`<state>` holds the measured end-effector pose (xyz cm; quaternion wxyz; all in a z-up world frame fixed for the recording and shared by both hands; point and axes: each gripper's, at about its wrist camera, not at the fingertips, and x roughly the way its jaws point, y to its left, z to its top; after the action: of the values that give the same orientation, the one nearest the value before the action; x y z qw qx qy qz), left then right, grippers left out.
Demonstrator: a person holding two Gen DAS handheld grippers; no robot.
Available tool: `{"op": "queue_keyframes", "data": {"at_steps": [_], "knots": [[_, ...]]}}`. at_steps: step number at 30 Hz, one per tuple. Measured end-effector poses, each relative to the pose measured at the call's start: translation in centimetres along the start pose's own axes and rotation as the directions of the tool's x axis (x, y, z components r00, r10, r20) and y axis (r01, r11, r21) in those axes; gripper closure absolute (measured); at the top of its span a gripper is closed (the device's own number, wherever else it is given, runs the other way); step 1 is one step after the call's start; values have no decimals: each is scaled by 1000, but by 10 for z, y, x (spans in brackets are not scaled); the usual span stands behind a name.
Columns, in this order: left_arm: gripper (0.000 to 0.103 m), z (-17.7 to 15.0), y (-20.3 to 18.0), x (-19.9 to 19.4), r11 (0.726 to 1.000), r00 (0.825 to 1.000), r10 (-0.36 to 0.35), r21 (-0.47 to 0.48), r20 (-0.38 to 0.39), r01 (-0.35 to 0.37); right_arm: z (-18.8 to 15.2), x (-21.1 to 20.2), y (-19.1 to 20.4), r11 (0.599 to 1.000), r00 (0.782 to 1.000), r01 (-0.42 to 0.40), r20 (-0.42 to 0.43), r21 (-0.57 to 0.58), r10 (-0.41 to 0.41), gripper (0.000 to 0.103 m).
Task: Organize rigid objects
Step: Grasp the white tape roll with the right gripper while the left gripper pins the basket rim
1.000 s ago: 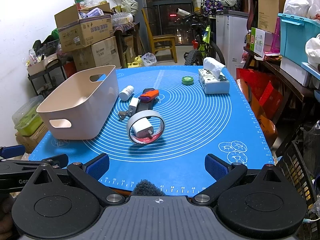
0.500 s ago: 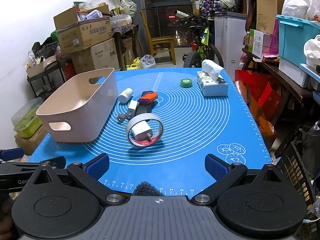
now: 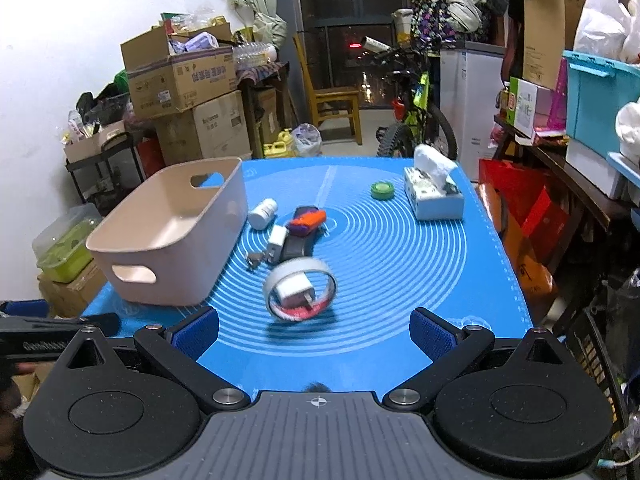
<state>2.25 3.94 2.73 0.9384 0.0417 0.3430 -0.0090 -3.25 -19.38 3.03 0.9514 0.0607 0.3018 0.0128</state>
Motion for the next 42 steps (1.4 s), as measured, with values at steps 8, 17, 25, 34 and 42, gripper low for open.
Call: {"op": "queue_keyframes", "data": {"at_steps": [8,17,25,34,42], "knots": [[1,54,42,15,1000,1000,8,-21,-6,-8,31,24,11,1000,1000,-15,-7,24,15,2],[1,87,82,87,998,995,45,-50,-86,-49,59,92,30,997,997,18,-76,76,-12,2],[18,106,113,149,996,981,60,-57,-183,-71,67,163,35,993,985,82,-161,88,-67,2],[44,91,124,192,999,945,23,-30,-325,-34,61,218,30,980,951,150,-291,127,-108,3],[80,89,116,201,1000,937,-14,-11,-350,11,56,231,33,976,920,189,-367,109,-137,18]]}}
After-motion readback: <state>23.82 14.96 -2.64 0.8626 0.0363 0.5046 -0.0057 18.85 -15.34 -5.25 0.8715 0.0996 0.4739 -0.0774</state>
